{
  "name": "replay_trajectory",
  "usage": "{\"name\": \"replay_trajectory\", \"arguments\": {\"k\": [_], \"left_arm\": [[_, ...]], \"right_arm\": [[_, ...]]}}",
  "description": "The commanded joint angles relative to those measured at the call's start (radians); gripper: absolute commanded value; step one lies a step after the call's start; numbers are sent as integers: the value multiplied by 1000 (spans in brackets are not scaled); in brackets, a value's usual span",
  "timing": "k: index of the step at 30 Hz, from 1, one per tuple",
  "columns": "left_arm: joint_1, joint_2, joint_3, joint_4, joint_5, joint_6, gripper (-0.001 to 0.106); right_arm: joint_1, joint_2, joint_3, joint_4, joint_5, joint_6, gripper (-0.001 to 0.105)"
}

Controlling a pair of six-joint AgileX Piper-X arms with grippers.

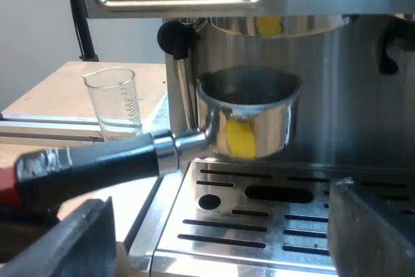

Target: Put the handle in the coffee machine

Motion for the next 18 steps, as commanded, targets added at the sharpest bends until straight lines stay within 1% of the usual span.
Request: {"name": "replay_trajectory", "arguments": {"k": [1,5,9,11,18], "left_arm": [[-1,26,-24,-32,77,3,0],[-7,66,-59,-31,84,25,0],[-7,84,-77,-31,84,25,0],[-7,113,-102,-27,84,49,0],[-7,145,-140,-6,94,63,0]], "right_arm": [[-4,3,2,-8,6,-14,69],[-4,3,2,-8,6,-14,69],[-4,3,2,-8,6,-14,69],[-4,3,2,-8,6,-14,69],[-4,3,2,-8,6,-14,69]]}}
